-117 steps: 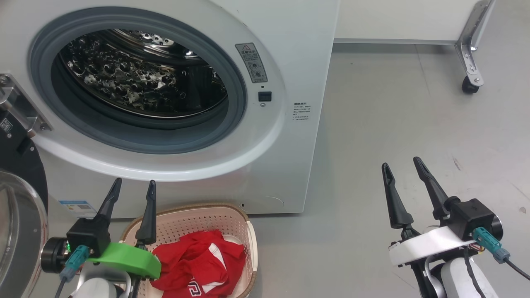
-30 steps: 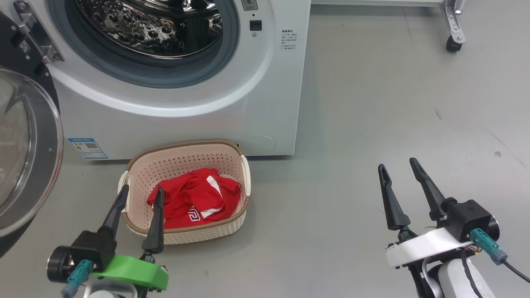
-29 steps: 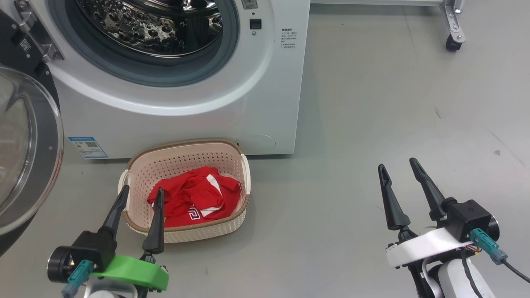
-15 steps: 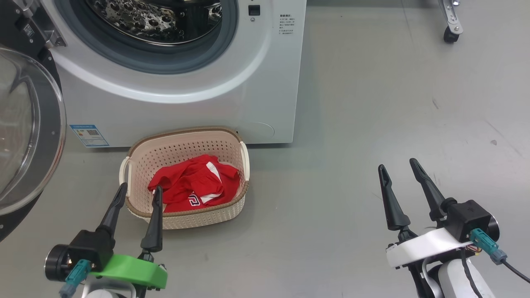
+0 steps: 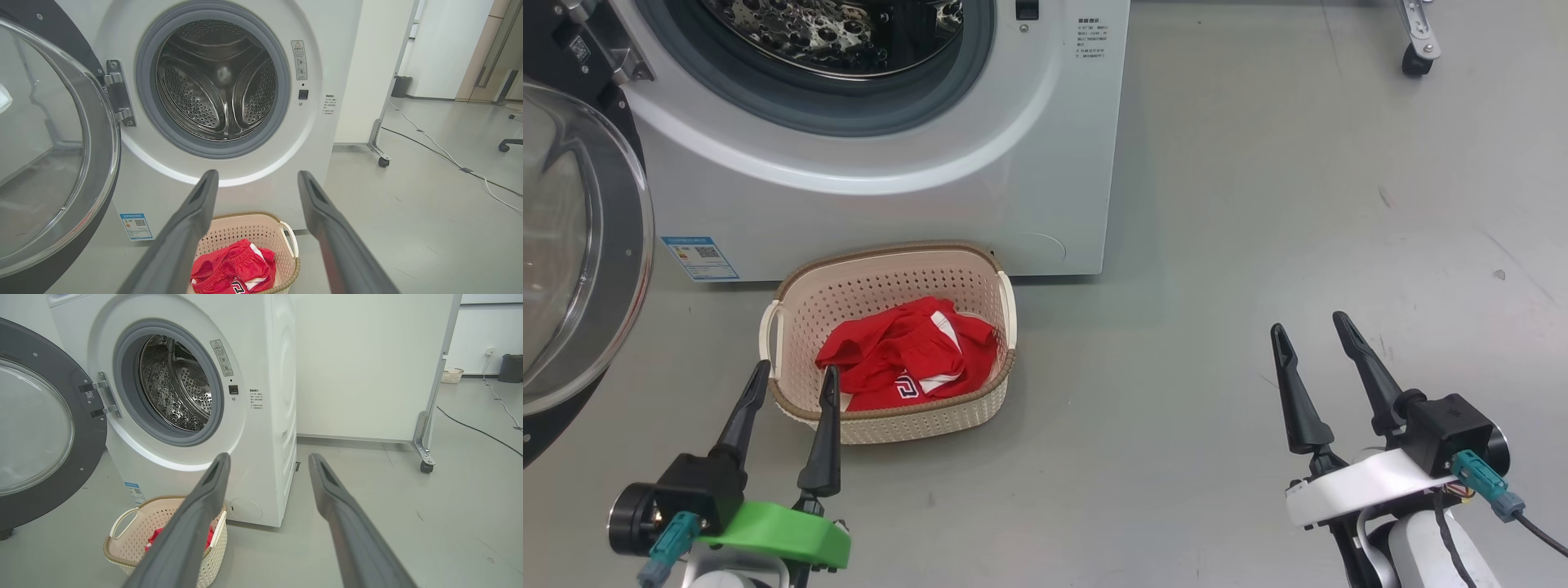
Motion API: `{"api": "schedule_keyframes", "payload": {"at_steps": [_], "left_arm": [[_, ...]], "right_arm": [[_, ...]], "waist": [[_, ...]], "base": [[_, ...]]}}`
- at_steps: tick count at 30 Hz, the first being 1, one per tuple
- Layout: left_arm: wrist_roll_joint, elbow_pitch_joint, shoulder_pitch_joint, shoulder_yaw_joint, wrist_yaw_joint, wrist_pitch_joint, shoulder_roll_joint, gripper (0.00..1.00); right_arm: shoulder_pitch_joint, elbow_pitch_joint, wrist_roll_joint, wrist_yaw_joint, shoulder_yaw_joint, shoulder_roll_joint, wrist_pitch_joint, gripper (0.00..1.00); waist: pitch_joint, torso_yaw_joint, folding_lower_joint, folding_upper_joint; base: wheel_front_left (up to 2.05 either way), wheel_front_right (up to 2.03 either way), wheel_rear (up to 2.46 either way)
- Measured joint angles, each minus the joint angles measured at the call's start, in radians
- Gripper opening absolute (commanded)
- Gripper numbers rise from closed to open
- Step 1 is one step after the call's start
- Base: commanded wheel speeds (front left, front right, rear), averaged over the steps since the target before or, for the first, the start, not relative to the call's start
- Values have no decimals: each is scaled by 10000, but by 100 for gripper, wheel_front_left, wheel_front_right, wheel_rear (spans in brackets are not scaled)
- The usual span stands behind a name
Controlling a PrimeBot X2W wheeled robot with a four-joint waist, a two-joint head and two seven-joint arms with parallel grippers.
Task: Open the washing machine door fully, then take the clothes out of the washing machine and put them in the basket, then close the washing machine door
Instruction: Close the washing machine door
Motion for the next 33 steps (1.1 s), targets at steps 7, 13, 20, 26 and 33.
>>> {"api": "schedule_keyframes", "payload": {"at_steps": [7,13,20,26,33], "left_arm": [[15,8,-1,12,81,0,0,100],[27,17,-1,8,81,0,-2,100],[29,130,-6,-146,81,0,-8,100],[27,219,-10,-190,82,0,-8,100],[0,144,-43,-213,261,0,-10,100]], "right_arm": [[0,2,0,0,-17,0,0,100],[0,4,0,2,-23,0,0,100],[3,-6,-27,2,-150,-2,0,100],[12,-82,-50,2,-190,-2,0,100],[60,-159,-157,13,-128,-38,0,100]], "waist": [[-20,9,0,0],[-41,38,0,0],[-48,241,0,0],[9,603,0,0],[176,1283,0,0]], "base": [[0,0,0],[0,0,0],[0,0,0],[0,0,0],[0,0,0]]}}
